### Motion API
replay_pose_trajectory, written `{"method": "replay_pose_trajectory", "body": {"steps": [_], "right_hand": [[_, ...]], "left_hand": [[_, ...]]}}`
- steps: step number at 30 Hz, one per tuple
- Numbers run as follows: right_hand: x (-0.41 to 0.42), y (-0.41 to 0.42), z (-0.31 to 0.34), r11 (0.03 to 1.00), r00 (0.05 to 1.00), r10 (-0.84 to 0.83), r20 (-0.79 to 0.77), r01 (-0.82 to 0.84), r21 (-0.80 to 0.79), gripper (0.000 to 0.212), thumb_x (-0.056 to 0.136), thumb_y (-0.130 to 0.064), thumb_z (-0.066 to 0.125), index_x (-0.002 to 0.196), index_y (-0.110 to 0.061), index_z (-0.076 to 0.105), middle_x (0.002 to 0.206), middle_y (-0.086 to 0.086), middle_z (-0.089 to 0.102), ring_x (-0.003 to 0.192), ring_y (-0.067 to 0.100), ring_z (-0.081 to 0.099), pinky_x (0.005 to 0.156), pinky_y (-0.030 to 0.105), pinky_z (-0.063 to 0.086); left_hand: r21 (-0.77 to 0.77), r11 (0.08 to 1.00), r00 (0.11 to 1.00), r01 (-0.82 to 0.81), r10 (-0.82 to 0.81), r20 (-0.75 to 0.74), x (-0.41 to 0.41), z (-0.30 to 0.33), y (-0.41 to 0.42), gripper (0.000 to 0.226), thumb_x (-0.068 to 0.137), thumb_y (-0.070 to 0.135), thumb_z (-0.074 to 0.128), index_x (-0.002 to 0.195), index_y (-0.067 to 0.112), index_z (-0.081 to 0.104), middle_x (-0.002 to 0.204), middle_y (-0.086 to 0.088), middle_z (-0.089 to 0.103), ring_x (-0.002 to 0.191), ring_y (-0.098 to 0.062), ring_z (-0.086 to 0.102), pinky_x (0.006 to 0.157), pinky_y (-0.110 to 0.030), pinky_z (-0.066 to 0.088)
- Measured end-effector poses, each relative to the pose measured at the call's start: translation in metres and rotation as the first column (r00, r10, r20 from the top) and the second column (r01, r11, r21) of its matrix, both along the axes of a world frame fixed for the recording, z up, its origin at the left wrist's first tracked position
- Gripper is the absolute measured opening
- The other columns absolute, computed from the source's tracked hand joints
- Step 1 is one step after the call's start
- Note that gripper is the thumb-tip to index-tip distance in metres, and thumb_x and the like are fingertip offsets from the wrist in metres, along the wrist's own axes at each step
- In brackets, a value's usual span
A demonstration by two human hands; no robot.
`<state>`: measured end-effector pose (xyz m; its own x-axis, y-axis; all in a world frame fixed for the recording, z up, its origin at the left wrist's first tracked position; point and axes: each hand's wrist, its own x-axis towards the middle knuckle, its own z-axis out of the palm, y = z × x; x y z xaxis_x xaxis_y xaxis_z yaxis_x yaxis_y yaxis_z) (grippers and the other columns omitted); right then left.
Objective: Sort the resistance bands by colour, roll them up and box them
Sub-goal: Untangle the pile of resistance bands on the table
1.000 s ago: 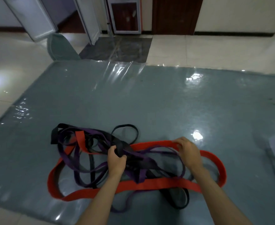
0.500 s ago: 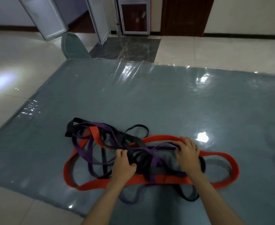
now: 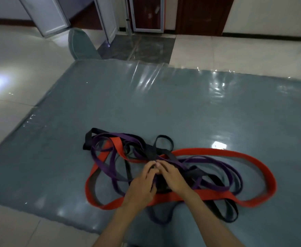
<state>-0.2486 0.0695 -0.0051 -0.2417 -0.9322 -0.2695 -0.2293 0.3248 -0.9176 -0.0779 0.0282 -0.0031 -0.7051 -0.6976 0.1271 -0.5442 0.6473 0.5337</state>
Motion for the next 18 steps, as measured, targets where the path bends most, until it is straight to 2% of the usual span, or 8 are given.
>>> {"method": "replay_pose_trajectory", "body": {"steps": [2, 5, 8, 11, 13, 15, 17, 18], "right_hand": [[0.011, -0.009, -0.004, 0.993, 0.986, -0.109, 0.129, 0.101, 0.064, 0.026, 0.105, -0.022, 0.058, 0.124, -0.009, 0.07, 0.105, -0.001, 0.075, 0.093, 0.0, 0.071, 0.087, 0.016, 0.052], [0.023, -0.019, -0.011, 0.978, 0.975, -0.183, 0.122, 0.168, 0.127, 0.03, 0.096, -0.005, 0.069, 0.126, -0.004, 0.067, 0.091, 0.01, 0.074, 0.081, 0.012, 0.071, 0.078, 0.021, 0.056], [0.03, -0.027, -0.016, 0.953, 0.956, -0.265, 0.127, 0.24, 0.187, 0.024, 0.096, 0.002, 0.064, 0.109, -0.016, 0.072, 0.084, 0.004, 0.076, 0.077, 0.012, 0.071, 0.077, 0.028, 0.054], [0.034, -0.032, -0.028, 0.935, 0.951, -0.308, -0.006, 0.304, 0.184, 0.025, 0.096, -0.007, 0.067, 0.099, -0.031, 0.072, 0.098, -0.002, 0.077, 0.091, 0.009, 0.07, 0.085, 0.03, 0.052], [0.039, -0.03, -0.035, 0.939, 0.957, -0.276, -0.085, 0.287, 0.188, 0.019, 0.097, -0.012, 0.069, 0.104, -0.03, 0.071, 0.106, 0.0, 0.075, 0.102, 0.014, 0.069, 0.095, 0.034, 0.054], [0.047, -0.028, -0.038, 0.939, 0.965, -0.243, -0.098, 0.26, 0.224, 0.02, 0.096, -0.017, 0.071, 0.115, -0.024, 0.07, 0.113, 0.001, 0.073, 0.108, 0.015, 0.068, 0.103, 0.036, 0.053], [0.056, -0.026, -0.035, 0.939, 0.977, -0.189, -0.095, 0.208, 0.272, 0.034, 0.095, -0.027, 0.073, 0.129, -0.02, 0.067, 0.123, -0.002, 0.07, 0.117, 0.013, 0.064, 0.108, 0.034, 0.049], [0.06, -0.026, -0.034, 0.94, 0.981, -0.165, -0.106, 0.189, 0.285, 0.041, 0.095, -0.031, 0.073, 0.134, -0.019, 0.065, 0.128, -0.003, 0.068, 0.121, 0.012, 0.062, 0.109, 0.031, 0.047]], "left_hand": [[0.022, 0.999, 0.998, 0.049, -0.049, -0.034, 0.009, 0.001, -0.01, 0.045, 0.093, 0.03, 0.067, 0.134, 0.029, 0.048, 0.164, 0.01, 0.028, 0.097, -0.014, 0.067, 0.068, -0.023, 0.052], [0.14, 0.989, 0.994, 0.054, -0.04, -0.1, 0.029, -0.002, -0.033, 0.047, 0.101, 0.048, 0.057, 0.142, 0.033, 0.042, 0.164, 0.018, 0.024, 0.101, -0.01, 0.066, 0.076, -0.03, 0.058], [0.211, 0.977, 0.991, 0.018, 0.011, -0.134, 0.049, -0.012, -0.066, 0.044, 0.104, 0.041, 0.055, 0.145, 0.039, 0.04, 0.157, 0.027, 0.028, 0.096, -0.005, 0.065, 0.08, -0.036, 0.059], [0.259, 0.963, 0.978, -0.072, 0.119, -0.172, 0.064, -0.024, -0.106, 0.035, 0.101, 0.016, 0.058, 0.132, 0.03, 0.056, 0.14, 0.021, 0.044, 0.097, -0.007, 0.063, 0.085, -0.041, 0.057], [0.275, 0.946, 0.956, -0.173, 0.228, -0.184, 0.075, -0.029, -0.131, 0.029, 0.098, 0.006, 0.058, 0.12, 0.024, 0.063, 0.127, 0.012, 0.052, 0.102, -0.012, 0.061, 0.09, -0.043, 0.055], [0.277, 0.913, 0.923, -0.299, 0.351, -0.158, 0.084, -0.035, -0.155, 0.023, 0.096, 0.006, 0.061, 0.114, 0.02, 0.063, 0.119, 0.005, 0.054, 0.109, -0.019, 0.058, 0.095, -0.046, 0.053], [0.29, 0.868, 0.891, -0.403, 0.444, -0.091, 0.087, -0.039, -0.175, 0.016, 0.097, 0.013, 0.064, 0.112, 0.016, 0.061, 0.118, 0.0, 0.055, 0.115, -0.026, 0.054, 0.099, -0.047, 0.05], [0.291, 0.853, 0.883, -0.434, 0.466, -0.049, 0.085, -0.039, -0.185, 0.019, 0.097, 0.019, 0.066, 0.115, 0.014, 0.06, 0.12, -0.003, 0.056, 0.119, -0.03, 0.053, 0.101, -0.047, 0.049]]}}
